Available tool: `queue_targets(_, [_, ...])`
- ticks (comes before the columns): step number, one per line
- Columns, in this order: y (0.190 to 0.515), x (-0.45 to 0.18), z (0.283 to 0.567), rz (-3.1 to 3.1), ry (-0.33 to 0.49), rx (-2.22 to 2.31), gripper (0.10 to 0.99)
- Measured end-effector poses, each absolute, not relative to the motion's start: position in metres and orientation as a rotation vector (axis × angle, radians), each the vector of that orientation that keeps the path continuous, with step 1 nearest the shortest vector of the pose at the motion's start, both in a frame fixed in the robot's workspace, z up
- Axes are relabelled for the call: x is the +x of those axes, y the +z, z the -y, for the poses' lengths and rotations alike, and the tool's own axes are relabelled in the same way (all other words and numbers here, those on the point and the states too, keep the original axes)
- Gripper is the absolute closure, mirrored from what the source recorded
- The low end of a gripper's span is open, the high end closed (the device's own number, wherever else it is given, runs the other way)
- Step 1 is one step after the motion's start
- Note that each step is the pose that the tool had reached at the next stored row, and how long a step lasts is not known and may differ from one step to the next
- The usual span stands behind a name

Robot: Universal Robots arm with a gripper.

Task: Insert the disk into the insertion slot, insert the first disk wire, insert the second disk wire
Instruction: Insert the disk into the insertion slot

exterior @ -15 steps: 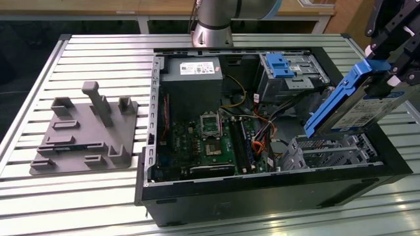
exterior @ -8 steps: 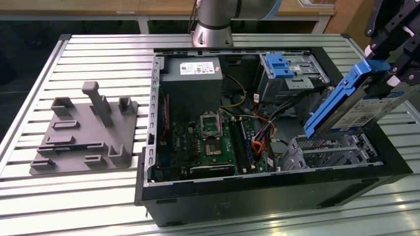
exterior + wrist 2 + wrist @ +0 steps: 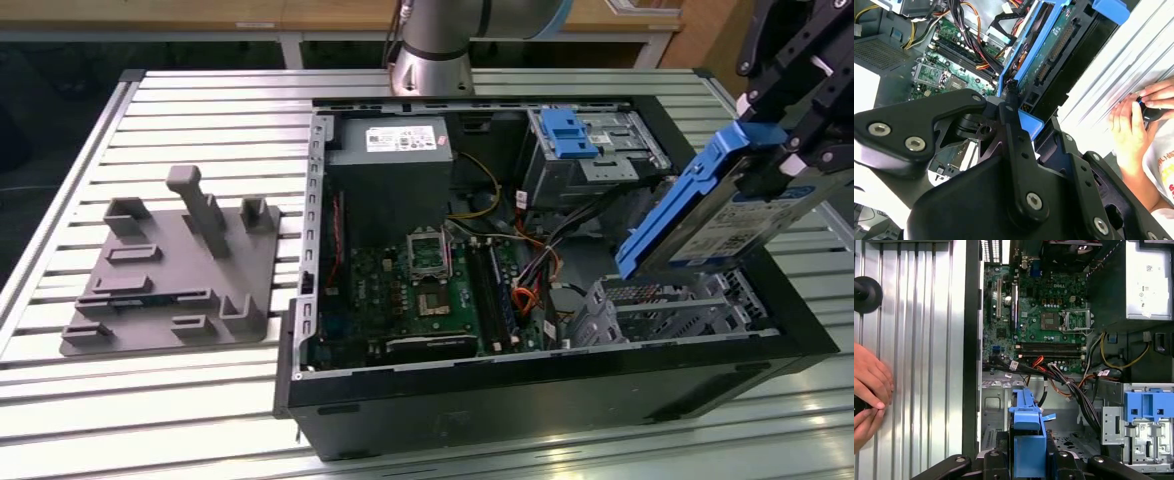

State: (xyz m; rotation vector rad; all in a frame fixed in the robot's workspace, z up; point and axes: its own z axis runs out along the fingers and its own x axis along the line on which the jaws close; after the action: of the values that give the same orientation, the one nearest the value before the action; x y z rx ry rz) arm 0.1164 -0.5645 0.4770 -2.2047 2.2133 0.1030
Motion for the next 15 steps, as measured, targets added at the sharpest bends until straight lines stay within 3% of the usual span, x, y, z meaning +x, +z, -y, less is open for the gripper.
queue_targets(15, [0.4735, 0.1164, 0.5658, -2.219, 0.103, -2.199, 0.725])
